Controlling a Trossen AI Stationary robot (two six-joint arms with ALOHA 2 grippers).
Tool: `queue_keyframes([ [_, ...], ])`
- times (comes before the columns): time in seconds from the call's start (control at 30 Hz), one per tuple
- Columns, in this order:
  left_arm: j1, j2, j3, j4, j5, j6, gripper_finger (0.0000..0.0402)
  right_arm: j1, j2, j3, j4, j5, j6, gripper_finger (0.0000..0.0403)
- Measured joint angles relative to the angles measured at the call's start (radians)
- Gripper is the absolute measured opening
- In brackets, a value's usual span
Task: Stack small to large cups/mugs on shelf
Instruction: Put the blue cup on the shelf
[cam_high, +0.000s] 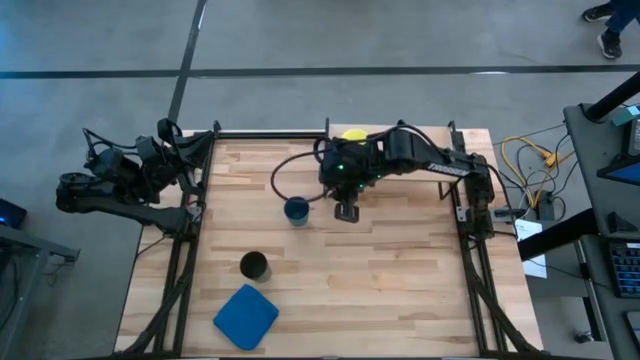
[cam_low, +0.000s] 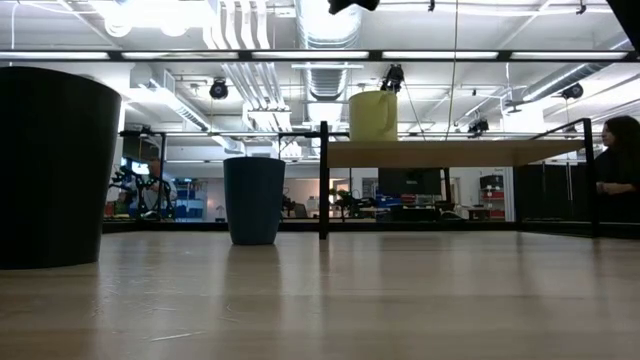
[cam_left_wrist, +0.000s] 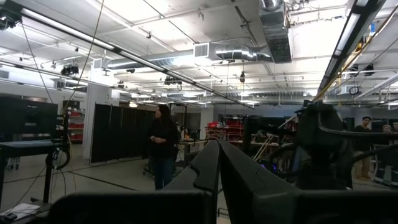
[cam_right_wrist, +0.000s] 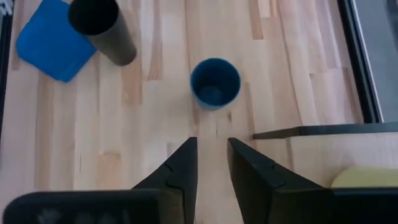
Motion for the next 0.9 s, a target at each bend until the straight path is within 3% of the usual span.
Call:
queue_keyframes([
  [0.9,0.000,0.046,0.010,0.018,0.035,0.001,0.0001,0.005,0.000,-0.002,-0.005,0.000,0.084,0.0063],
])
